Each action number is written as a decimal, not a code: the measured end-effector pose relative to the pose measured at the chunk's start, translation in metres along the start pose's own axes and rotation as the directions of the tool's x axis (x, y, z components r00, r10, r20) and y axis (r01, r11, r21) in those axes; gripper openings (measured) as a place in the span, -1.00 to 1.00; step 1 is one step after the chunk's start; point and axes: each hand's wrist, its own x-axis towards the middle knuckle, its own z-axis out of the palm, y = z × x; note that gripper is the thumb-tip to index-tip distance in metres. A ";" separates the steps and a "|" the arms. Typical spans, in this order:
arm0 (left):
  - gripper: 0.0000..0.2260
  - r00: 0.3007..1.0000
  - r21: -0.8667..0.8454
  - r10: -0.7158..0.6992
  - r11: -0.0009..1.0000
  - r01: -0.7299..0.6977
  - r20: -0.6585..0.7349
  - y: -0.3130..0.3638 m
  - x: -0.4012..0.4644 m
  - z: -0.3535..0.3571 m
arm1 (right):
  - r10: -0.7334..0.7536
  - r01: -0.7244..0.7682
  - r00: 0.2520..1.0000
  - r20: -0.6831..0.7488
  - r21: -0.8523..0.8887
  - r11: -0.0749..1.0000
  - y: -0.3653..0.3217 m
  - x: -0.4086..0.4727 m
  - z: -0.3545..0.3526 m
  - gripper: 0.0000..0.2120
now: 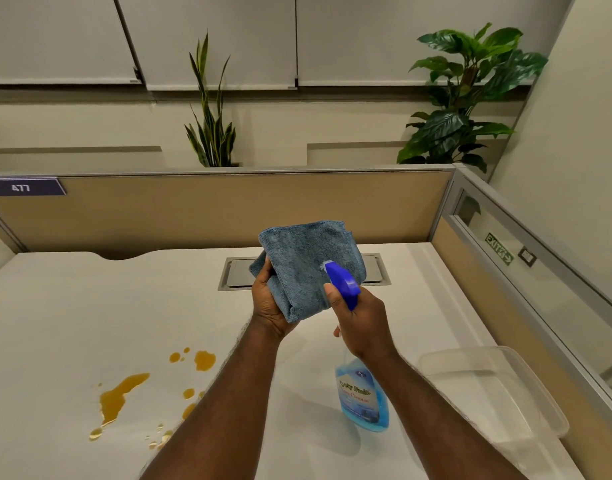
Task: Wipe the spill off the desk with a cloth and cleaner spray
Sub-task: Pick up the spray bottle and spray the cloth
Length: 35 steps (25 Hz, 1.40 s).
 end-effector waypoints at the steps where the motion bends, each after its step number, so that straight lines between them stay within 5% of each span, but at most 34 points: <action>1: -0.48 1.000 0.003 -0.001 1.000 0.001 -0.008 0.000 -0.001 0.000 | -0.007 0.007 1.000 0.000 -0.003 1.000 0.000 0.001 0.000 -0.57; 7: -0.47 1.000 -0.020 -0.003 1.000 0.003 0.004 -0.002 -0.005 -0.003 | -0.015 0.015 0.999 0.032 0.021 1.000 -0.001 0.007 -0.003 -0.45; 21: -0.53 1.000 -0.050 0.009 0.999 -0.008 0.012 -0.004 -0.013 -0.007 | -0.046 0.051 0.997 -0.056 0.087 0.995 0.014 -0.002 0.001 -0.74; 26: -0.51 0.996 -0.103 0.057 0.993 -0.064 -0.066 -0.002 -0.017 -0.016 | -0.032 0.054 0.972 -0.232 0.092 0.994 0.023 -0.024 0.004 -0.80; 30: -0.55 0.984 -0.128 0.117 0.983 -0.135 -0.134 0.000 -0.026 -0.033 | 0.020 0.010 0.920 -0.390 0.074 0.997 0.035 -0.046 0.009 -0.58; 35: -0.55 0.976 -0.122 0.134 0.980 -0.156 -0.174 -0.001 -0.041 -0.051 | 0.038 -0.026 0.859 -0.510 0.031 0.999 0.032 -0.050 0.018 -0.52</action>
